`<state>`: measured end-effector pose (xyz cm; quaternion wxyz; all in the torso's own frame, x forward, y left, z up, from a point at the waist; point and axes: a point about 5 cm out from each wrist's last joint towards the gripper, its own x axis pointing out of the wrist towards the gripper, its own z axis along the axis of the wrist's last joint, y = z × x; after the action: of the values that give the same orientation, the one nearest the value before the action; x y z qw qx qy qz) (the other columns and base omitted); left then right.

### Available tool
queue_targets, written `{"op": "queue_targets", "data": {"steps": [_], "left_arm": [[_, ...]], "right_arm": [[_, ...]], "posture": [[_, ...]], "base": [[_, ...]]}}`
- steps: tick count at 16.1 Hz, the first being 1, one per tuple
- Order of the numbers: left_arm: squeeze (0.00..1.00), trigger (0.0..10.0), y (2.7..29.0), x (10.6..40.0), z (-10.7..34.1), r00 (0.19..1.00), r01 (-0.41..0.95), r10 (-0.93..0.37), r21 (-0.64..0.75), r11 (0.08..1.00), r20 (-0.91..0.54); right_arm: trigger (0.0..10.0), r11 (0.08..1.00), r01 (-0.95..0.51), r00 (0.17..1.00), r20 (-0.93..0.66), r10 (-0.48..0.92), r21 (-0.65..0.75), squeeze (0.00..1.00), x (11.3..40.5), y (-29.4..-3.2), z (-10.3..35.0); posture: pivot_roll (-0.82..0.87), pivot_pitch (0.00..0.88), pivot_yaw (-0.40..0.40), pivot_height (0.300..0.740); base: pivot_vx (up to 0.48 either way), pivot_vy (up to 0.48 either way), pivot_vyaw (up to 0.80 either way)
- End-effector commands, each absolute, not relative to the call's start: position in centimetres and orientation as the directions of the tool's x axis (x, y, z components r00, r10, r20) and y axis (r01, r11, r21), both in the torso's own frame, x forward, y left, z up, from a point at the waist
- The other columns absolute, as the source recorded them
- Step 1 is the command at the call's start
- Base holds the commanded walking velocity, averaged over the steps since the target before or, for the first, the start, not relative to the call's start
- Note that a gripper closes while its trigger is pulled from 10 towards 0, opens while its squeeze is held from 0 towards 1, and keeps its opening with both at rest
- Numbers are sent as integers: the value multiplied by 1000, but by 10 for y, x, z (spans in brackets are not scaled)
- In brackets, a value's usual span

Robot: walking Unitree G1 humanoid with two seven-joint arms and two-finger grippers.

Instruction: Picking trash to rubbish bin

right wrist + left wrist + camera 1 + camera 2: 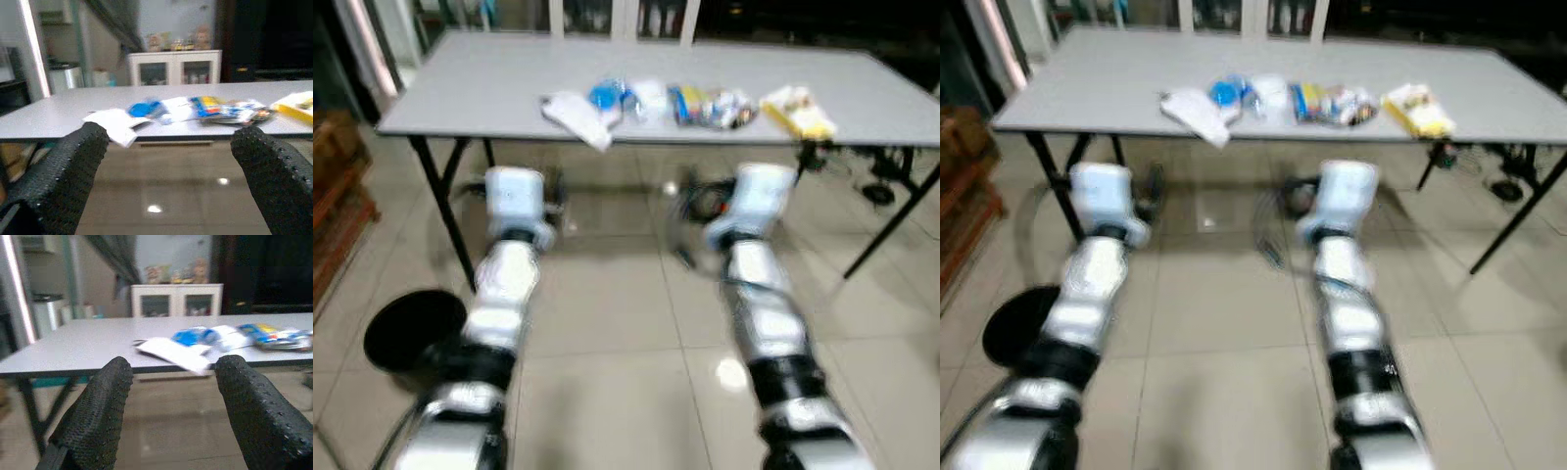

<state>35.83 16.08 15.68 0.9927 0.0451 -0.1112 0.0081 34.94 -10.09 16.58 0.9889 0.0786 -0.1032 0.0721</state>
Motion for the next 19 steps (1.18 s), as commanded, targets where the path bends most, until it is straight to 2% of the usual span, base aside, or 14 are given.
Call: {"op": "queue_targets", "data": {"steps": [1,2,19], "left_arm": [[0,10000,149,359,158,975,7,-26,86,996,222],[0,10000,149,359,158,975,8,-27,86,996,222],[0,10000,148,360,158,975,18,-38,92,996,217]], "right_arm": [[10000,981,-142,966,236,108,131,0,350,-113,170],[10000,980,-149,965,236,114,135,0,350,-112,170],[10000,978,-138,972,213,102,159,0,352,-112,167]], "posture": [[6,23,-64,740],[8,23,-65,740],[9,20,-61,740]], "base": [[480,0,800],[442,0,800],[450,0,0]]}}
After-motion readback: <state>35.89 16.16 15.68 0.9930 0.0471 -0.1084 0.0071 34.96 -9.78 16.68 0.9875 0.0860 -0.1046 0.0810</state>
